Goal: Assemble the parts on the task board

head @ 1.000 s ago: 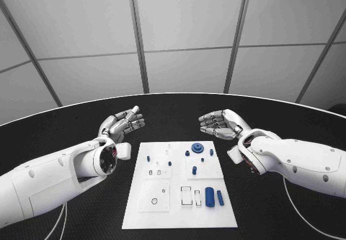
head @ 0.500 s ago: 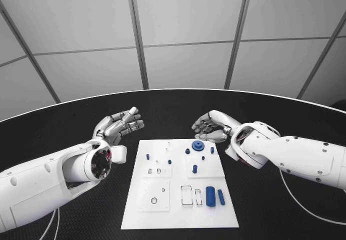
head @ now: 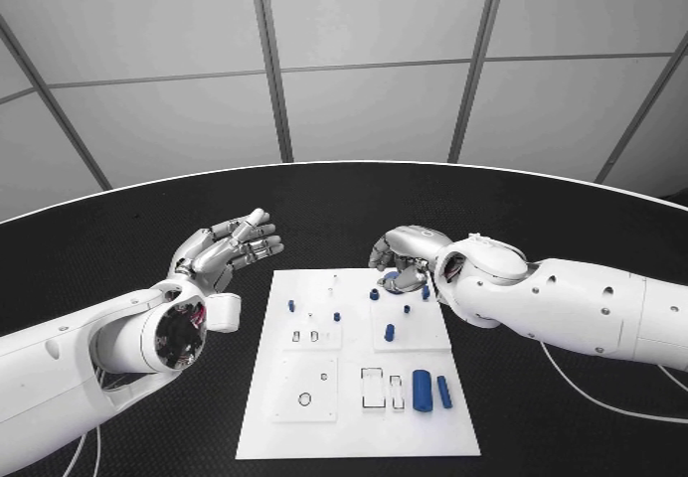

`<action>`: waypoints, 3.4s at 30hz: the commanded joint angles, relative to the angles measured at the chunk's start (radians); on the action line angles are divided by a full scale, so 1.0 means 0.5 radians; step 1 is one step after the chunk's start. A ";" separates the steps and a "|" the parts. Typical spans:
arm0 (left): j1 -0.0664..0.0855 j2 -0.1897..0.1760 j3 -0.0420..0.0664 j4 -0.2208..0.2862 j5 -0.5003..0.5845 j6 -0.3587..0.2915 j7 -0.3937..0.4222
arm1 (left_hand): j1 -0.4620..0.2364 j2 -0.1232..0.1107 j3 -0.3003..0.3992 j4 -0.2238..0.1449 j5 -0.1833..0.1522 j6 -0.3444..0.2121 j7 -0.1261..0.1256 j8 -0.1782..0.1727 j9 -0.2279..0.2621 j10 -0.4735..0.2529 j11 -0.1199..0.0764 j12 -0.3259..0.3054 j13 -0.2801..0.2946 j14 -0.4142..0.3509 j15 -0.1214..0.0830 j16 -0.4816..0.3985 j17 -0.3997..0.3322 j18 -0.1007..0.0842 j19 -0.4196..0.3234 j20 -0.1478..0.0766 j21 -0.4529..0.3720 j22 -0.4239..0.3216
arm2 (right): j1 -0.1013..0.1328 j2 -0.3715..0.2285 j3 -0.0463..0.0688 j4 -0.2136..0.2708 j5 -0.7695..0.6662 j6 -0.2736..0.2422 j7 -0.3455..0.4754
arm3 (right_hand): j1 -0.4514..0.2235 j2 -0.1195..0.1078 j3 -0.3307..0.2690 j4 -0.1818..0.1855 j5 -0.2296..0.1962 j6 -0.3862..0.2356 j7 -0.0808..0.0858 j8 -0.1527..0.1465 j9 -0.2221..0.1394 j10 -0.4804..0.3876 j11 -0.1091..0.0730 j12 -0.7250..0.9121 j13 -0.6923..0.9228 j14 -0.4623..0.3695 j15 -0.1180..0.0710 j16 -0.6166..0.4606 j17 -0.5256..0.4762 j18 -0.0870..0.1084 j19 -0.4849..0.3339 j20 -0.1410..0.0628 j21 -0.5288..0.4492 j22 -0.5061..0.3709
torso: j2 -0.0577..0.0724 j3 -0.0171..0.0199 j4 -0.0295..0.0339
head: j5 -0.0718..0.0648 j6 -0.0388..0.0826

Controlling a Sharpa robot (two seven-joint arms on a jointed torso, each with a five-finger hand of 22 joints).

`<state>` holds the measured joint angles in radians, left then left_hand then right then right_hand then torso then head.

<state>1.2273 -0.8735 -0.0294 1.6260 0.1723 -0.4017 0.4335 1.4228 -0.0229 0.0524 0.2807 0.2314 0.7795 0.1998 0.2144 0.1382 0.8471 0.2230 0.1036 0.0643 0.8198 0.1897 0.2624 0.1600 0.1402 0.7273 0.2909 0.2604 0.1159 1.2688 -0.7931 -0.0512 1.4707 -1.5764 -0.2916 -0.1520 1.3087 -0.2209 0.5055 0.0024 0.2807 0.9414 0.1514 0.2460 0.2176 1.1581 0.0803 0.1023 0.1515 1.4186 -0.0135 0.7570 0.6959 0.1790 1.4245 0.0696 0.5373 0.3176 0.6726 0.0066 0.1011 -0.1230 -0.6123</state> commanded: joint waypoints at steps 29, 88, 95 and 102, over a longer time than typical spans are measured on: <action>0.036 -0.040 0.001 0.087 0.000 0.035 -0.029 | 0.022 -0.001 0.012 -0.004 0.003 0.012 0.144 -0.004 -0.001 -0.002 0.009 -0.012 -0.002 -0.017 0.002 -0.015 -0.003 0.038 0.018 -0.004 0.008 -0.002 | 0.016 0.041 -0.001 -0.055 -0.248 0.286 -0.180 | 0.001 -0.067 0.057 0.113 -0.021 -0.126 -0.065 0.037 0.106 -0.196 0.012 0.022 0.106 0.179 0.018 1.039 0.996 -0.174 0.069 0.026 1.280 1.447 | 0.131 -0.0009 0.086 | -0.068 0.031; 0.044 -0.048 0.001 0.084 0.000 0.075 -0.057 | 0.018 0.002 0.016 0.004 0.001 0.013 0.151 -0.008 -0.002 -0.025 0.017 -0.036 -0.004 -0.028 0.007 -0.030 -0.005 0.045 0.030 -0.003 0.013 -0.004 | 0.016 0.053 0.000 -0.043 -0.248 0.080 -0.167 | 0.146 0.132 0.240 0.005 -0.044 0.145 -0.070 0.239 0.335 0.104 -0.065 0.160 0.199 0.193 -0.040 1.196 1.117 -0.202 0.064 -0.009 1.522 1.746 | 0.194 0.0120 0.110 | -0.096 0.072; 0.044 -0.039 0.001 0.074 0.000 0.080 -0.059 | 0.018 0.005 0.018 0.005 0.002 0.011 0.152 -0.010 -0.003 -0.039 0.020 -0.047 -0.004 -0.032 0.010 -0.036 -0.005 0.044 0.030 -0.002 0.012 -0.006 | 0.017 0.083 0.020 -0.049 -0.248 -0.018 -0.198 | 0.146 0.128 0.248 -0.004 -0.044 0.139 -0.067 0.238 0.343 0.099 -0.062 0.155 0.201 0.193 -0.039 1.200 1.121 -0.203 0.064 -0.009 1.527 1.754 | 0.191 0.0048 0.116 | -0.096 0.081; 0.044 -0.037 0.001 0.073 0.000 0.073 -0.058 | 0.018 0.005 0.018 0.005 0.002 0.011 0.152 -0.010 -0.003 -0.039 0.020 -0.047 -0.004 -0.032 0.010 -0.036 -0.005 0.044 0.030 -0.002 0.012 -0.006 | 0.037 0.155 0.027 -0.121 -0.248 -0.059 -0.233 | 0.131 0.124 0.253 -0.002 -0.031 0.132 -0.061 0.235 0.353 0.093 -0.057 0.149 0.202 0.193 -0.035 1.199 1.116 -0.203 0.063 -0.007 1.529 1.757 | 0.203 0.0017 0.133 | -0.105 0.092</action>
<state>1.2491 -0.8919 -0.0291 1.6623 0.1722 -0.3647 0.4044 1.4228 -0.0229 0.0570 0.2815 0.2314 0.7793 0.1997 0.2142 0.1378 0.8361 0.2339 0.0843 0.0631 0.8091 0.1934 0.2488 0.1582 0.1552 0.7342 0.2912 0.2604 0.1142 1.2864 -0.7213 -0.0377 1.4149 -1.7005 -0.3204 -0.2674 1.3795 -0.1639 0.6242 0.0017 0.2616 1.0074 0.1141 0.3622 0.3911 1.1945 0.0565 0.1808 0.2425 1.4634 -0.0272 1.3519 1.2555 0.0928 1.4544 0.0729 1.2953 1.1950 0.7706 0.0085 0.1625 -0.1728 -0.5684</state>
